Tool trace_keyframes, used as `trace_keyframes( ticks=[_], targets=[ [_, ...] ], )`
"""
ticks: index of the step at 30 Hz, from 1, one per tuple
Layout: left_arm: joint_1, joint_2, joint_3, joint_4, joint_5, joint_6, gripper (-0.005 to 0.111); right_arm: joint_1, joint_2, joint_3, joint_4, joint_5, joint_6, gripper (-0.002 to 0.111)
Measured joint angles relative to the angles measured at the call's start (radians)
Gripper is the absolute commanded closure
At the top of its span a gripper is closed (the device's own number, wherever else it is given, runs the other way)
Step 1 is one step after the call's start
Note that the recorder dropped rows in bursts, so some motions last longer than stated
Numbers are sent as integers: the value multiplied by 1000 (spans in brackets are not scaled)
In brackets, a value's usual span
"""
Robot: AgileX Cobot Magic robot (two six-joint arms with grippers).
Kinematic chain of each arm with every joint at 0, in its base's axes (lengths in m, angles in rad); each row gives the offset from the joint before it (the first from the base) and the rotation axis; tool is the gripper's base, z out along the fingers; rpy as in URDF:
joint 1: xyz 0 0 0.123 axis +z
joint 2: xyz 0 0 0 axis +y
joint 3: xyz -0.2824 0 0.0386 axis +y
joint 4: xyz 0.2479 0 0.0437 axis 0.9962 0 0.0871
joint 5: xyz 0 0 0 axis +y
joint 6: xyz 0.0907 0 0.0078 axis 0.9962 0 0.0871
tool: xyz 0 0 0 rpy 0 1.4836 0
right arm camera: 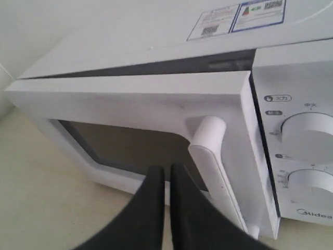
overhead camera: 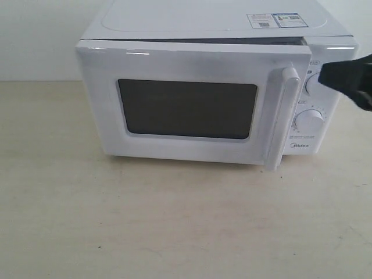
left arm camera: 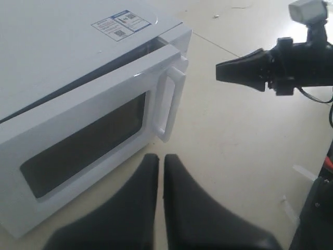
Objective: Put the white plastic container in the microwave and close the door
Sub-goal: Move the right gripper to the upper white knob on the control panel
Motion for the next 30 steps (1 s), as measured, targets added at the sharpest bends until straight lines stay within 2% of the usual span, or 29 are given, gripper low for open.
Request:
trace_keyframes(
  ticks=[3,8,10,13,16,22,30],
  targets=[
    [0,-19,0,10,0,-16,102,162,70,-39,10,-142,-45,108],
    [0,-40,0,20,0,-28,102,521,167,-106,-5,-563,-78,108],
    [0,-43,0,27,0,-36,102,641,220,-111,-60,-765,-6,108],
    [0,-44,0,34,2,-43,102,740,305,-111,-192,-950,173,108],
    [0,-44,0,38,4,-45,102,770,385,-111,-282,-1061,340,108],
    [0,-44,0,50,4,-45,102,771,485,-111,-356,-1193,482,108],
    [0,-44,0,55,4,-47,102,771,550,-141,-384,-1245,533,108]
  ],
)
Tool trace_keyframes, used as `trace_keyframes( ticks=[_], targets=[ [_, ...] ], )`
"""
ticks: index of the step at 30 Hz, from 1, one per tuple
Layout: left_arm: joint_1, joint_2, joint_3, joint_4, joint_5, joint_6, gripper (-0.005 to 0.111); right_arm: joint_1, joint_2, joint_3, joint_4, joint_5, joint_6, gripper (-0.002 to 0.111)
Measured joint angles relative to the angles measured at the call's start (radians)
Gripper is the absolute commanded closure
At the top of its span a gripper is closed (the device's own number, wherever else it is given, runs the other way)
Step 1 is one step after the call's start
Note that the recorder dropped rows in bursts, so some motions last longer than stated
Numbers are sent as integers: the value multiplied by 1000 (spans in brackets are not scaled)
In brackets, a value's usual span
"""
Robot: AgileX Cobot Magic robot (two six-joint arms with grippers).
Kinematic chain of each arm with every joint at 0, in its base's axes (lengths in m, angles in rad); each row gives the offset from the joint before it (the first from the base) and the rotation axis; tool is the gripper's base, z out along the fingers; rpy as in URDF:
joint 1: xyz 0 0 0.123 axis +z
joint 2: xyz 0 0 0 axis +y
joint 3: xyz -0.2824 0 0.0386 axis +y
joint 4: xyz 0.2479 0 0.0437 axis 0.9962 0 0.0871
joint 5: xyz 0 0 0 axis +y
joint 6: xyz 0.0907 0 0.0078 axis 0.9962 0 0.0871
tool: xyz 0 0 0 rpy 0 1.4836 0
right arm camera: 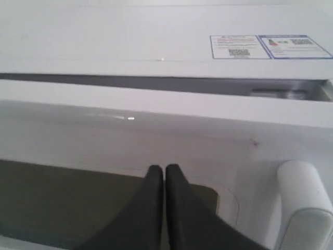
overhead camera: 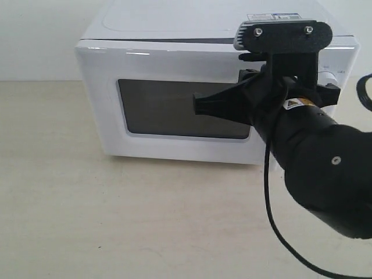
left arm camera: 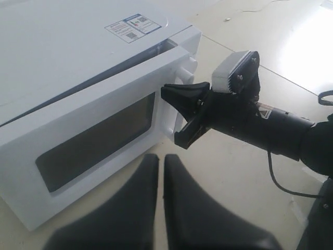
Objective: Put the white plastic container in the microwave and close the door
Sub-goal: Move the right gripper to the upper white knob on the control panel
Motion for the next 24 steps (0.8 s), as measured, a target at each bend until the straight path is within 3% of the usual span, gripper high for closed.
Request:
trace_keyframes(
  ticks=[10,24],
  targets=[
    [0,0,0,0,0,-2,102,-135,6,-37,-44,73,42,108],
    [0,0,0,0,0,-2,102,-140,112,-162,-99,91,75,108]
  ],
)
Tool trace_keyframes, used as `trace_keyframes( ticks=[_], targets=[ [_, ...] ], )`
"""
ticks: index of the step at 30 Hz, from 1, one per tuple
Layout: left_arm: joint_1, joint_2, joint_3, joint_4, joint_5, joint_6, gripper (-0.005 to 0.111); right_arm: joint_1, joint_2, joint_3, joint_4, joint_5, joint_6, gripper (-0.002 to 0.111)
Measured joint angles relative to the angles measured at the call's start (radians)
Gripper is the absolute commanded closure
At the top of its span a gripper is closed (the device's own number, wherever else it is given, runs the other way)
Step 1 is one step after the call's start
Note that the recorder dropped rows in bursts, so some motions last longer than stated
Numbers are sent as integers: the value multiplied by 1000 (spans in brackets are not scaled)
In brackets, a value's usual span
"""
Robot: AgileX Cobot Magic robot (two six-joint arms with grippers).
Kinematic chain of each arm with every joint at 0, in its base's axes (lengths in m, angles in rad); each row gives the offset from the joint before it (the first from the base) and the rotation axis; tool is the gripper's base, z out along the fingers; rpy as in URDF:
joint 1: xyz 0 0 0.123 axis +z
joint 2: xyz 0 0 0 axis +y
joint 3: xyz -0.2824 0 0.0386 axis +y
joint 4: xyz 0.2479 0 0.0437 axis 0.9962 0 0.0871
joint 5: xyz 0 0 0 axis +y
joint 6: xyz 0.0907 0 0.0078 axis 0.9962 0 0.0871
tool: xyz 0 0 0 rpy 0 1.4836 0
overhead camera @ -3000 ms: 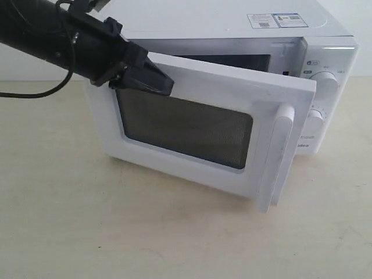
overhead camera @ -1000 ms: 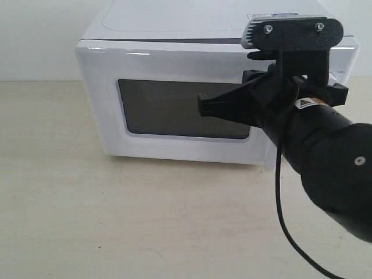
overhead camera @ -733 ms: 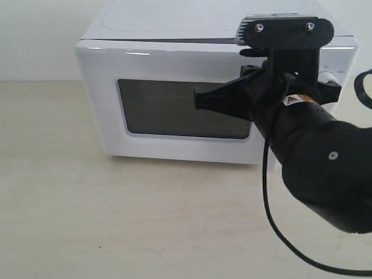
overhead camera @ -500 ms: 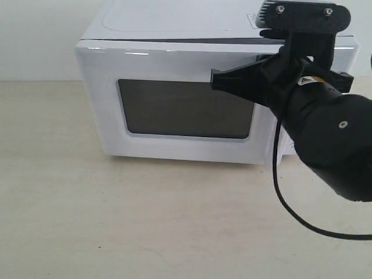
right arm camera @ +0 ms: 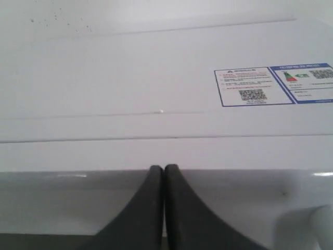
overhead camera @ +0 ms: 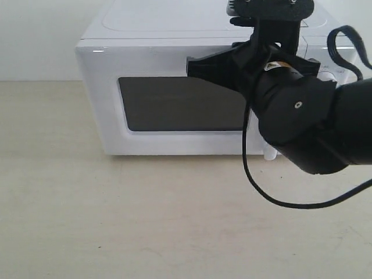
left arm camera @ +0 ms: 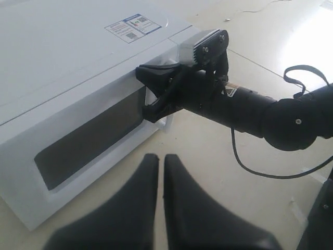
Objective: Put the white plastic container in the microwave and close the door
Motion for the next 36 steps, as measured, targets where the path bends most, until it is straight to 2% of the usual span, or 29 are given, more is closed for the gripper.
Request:
trace_keyframes(
  ticks=[5,15,20,24,28,31,36],
  targets=[
    [0,0,0,17,0,0,102,6,-18,-5,59,12,-72,108],
    [0,-7,0,31,-38,-23,102,235,-418,226,257,-129,-312,108],
    [0,-66,13,23,-114,-75,102,322,-672,360,482,-300,-449,108],
    [0,-138,85,-16,-214,-85,102,345,-832,411,650,-408,-471,108],
    [0,-189,162,-85,-270,-89,102,350,-958,425,689,-422,-471,108],
    [0,-212,203,-133,-256,-89,102,350,-1016,425,691,-429,-471,108],
    [0,-230,227,-162,-145,-90,102,350,-1049,425,691,-431,-469,108]
  ],
)
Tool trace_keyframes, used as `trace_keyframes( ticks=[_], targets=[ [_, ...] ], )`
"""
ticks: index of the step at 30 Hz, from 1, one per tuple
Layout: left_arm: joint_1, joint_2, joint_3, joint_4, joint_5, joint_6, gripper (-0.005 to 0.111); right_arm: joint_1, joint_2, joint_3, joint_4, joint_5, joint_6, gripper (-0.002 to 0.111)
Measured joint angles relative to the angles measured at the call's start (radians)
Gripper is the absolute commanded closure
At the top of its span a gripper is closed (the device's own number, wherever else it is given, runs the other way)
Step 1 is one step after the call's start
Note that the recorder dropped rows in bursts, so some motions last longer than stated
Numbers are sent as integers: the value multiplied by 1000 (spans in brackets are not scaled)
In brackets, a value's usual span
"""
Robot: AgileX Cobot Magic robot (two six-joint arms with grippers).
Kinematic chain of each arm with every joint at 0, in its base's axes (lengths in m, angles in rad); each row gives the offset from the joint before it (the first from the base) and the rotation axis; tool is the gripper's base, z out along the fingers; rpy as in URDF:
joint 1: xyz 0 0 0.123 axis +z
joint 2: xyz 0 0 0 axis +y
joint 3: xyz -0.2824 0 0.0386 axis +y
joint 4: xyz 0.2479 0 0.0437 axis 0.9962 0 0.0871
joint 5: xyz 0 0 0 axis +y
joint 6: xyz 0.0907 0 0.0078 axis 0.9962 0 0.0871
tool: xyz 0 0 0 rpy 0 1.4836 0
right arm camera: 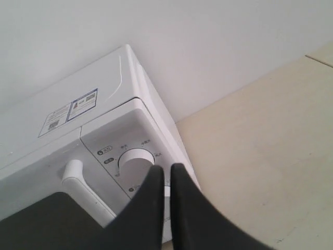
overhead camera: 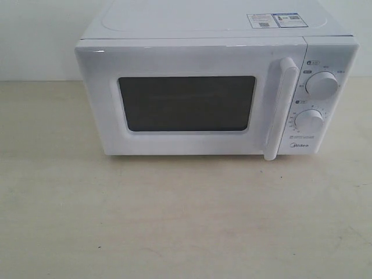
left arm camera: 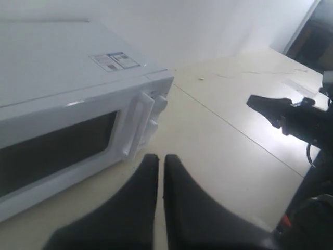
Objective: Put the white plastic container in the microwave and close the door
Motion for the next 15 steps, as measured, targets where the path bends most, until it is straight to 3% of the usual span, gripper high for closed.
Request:
trace_keyframes(
  ticks=[11,15],
  targets=[
    [0,-2,1,2,32,11,102,0,-2,0,2,0,0,108],
    [0,-6,1,26,19,88,102,0,-2,0,2,0,0,108]
  ],
)
